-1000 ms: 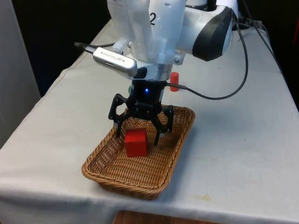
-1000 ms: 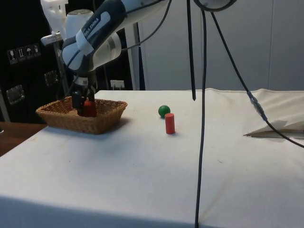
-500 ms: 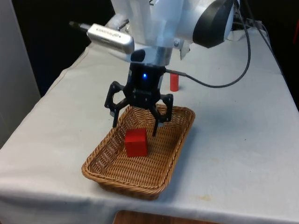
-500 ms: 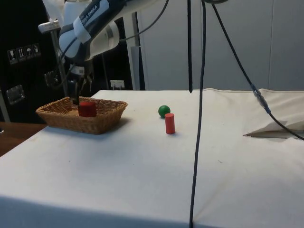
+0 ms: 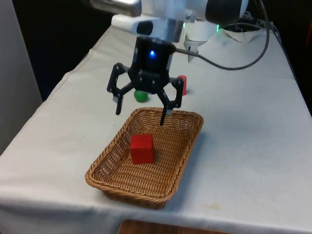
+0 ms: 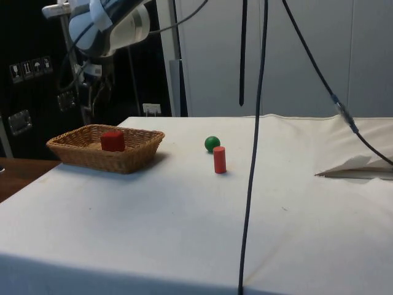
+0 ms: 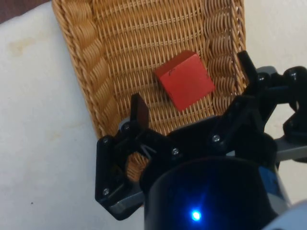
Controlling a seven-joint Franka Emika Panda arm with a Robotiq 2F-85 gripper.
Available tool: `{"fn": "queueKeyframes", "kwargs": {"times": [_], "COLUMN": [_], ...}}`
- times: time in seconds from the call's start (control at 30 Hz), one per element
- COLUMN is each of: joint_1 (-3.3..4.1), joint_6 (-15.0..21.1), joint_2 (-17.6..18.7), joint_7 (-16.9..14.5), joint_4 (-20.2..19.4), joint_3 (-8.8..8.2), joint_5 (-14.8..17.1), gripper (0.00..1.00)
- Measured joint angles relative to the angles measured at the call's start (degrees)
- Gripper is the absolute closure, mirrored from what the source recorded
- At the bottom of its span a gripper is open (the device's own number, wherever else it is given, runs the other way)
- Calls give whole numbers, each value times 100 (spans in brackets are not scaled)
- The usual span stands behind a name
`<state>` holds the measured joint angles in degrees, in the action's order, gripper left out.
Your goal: Pick up the object to the left of the cylinder and place it into the basket.
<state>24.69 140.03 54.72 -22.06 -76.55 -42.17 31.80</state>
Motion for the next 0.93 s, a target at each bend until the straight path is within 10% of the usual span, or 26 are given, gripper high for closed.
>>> {"fn": "queueKeyframes", "kwargs": {"times": [0.93], "joint_1": [561], "joint_6": [-321], "joint_2": [-837], "joint_7": [11], "joint_4": [-407], "joint_3": [-539], "joint_5": [-166], "gripper": [0]}}
